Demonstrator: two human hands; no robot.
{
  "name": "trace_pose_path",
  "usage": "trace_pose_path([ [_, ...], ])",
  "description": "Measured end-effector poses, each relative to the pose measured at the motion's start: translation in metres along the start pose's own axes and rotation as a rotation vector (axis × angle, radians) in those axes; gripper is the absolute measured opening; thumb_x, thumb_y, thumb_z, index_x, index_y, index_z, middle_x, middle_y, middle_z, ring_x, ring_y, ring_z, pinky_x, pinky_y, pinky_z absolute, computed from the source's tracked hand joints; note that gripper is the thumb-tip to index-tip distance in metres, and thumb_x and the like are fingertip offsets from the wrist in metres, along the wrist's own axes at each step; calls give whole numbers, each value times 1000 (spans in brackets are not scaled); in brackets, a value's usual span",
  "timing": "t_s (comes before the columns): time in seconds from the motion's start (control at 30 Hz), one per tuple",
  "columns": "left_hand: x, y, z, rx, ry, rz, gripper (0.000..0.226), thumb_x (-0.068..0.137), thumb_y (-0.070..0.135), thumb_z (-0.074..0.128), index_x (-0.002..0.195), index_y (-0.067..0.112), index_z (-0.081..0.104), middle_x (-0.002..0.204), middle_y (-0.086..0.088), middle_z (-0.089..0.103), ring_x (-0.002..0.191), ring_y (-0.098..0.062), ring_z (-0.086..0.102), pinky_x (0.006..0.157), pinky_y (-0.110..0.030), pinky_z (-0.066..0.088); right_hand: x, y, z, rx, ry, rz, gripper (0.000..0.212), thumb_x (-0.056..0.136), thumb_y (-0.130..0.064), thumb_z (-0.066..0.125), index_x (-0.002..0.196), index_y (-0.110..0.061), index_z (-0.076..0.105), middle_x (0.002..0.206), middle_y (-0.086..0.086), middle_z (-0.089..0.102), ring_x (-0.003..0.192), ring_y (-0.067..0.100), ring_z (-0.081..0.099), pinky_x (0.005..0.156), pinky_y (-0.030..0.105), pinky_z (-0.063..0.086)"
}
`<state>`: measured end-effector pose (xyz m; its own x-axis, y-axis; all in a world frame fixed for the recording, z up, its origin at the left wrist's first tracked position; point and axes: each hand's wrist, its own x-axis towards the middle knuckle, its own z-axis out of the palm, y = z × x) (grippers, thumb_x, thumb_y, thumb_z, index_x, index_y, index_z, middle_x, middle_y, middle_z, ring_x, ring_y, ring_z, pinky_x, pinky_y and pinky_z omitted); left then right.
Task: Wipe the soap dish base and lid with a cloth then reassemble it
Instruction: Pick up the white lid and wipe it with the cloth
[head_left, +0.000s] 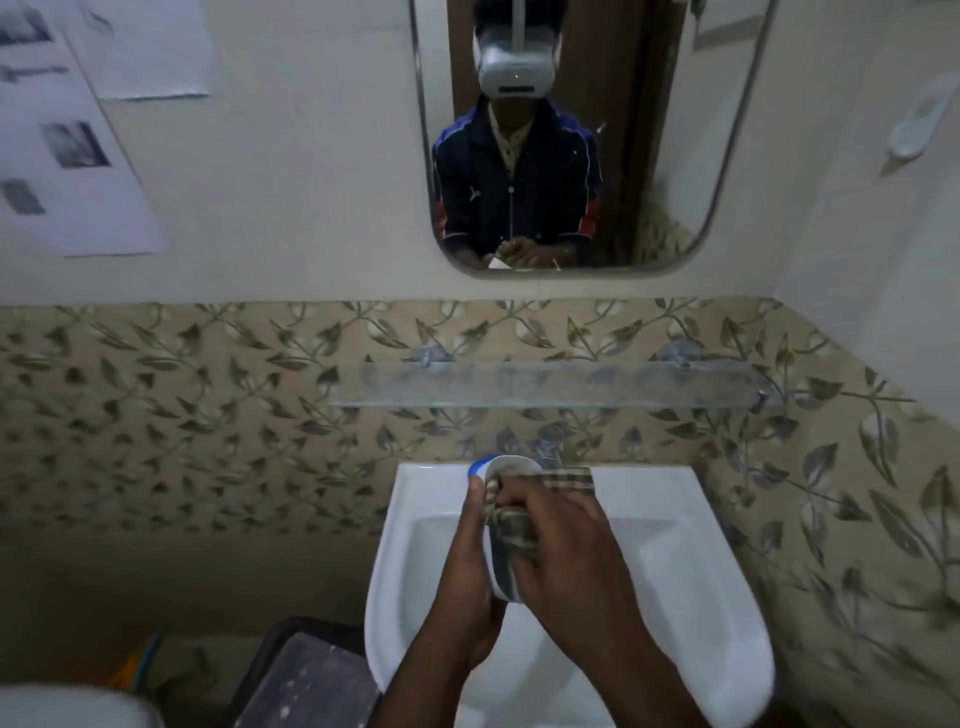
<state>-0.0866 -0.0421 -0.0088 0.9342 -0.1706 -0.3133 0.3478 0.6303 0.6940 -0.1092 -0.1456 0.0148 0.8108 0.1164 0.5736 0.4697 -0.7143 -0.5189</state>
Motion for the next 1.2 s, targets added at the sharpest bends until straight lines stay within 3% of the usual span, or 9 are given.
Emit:
trace_pose_path([
  [0.1,-5,19,-5,19,-26,27,61,87,57,46,118,12,74,124,-19,70,111,-31,69,104,-43,49,5,-22,8,-57,-21,40,39,81,-31,50,119,-28,61,107,-10,72,102,4,49,95,24,43],
  [0.23,-10,40,-16,-43,-82,86,62,93,58,37,98,17,82,115,-17,74,100,-32,74,98,-47,53,-2,-26,0,15,-253,-120,44,89,-28,48,132,-37,53,131,-17,61,128,-3,44,114,16,6],
  [0.43,-20,54,-14,-64,-115,118,72,97,61,33,99,8,81,103,-21,75,90,-31,75,84,-43,60,13,-26,-15,-122,-330,-310,52,78,-20,48,122,-44,60,126,-17,47,120,10,42,91,28,36],
  [0.53,-23,60,-10,-21,-124,191,66,101,54,30,89,19,84,95,-15,78,85,-25,76,77,-38,63,25,-25,-20,16,-418,-283,54,76,-12,50,122,-37,63,122,-16,54,116,6,45,99,19,35],
  [0.63,-26,56,-3,-28,-134,200,65,103,50,28,78,27,84,89,-9,80,80,-21,77,75,-35,63,26,-32,-21,48,-307,-239,37,77,-17,60,110,-31,71,106,-12,71,98,1,59,89,3,38],
  [0.77,-23,50,-1,-51,-136,200,63,101,53,32,86,22,84,98,-12,79,87,-23,77,85,-42,60,27,-42,-10,57,-80,-280,23,76,-9,64,94,-18,77,89,-3,76,83,6,64,85,9,46],
  [0.93,-26,42,8,85,-329,210,54,45,72,77,80,31,84,89,-1,81,78,-14,77,65,-29,62,42,-46,-11,-158,37,-58,39,63,5,77,97,-15,76,85,-1,74,80,22,69,77,37,55],
  [1.07,-14,38,2,58,-104,235,52,88,59,46,112,21,73,113,-7,77,96,-18,76,72,-28,61,43,-56,-4,-503,-23,58,38,64,-31,81,100,-22,72,89,-2,74,86,24,66,76,38,47],
  [1.2,-16,38,-2,133,-97,286,51,88,59,37,117,29,67,112,-3,77,106,-22,72,94,-43,53,22,-71,-11,-609,-290,95,42,77,-28,69,118,-22,59,107,0,69,111,25,54,93,40,29],
])
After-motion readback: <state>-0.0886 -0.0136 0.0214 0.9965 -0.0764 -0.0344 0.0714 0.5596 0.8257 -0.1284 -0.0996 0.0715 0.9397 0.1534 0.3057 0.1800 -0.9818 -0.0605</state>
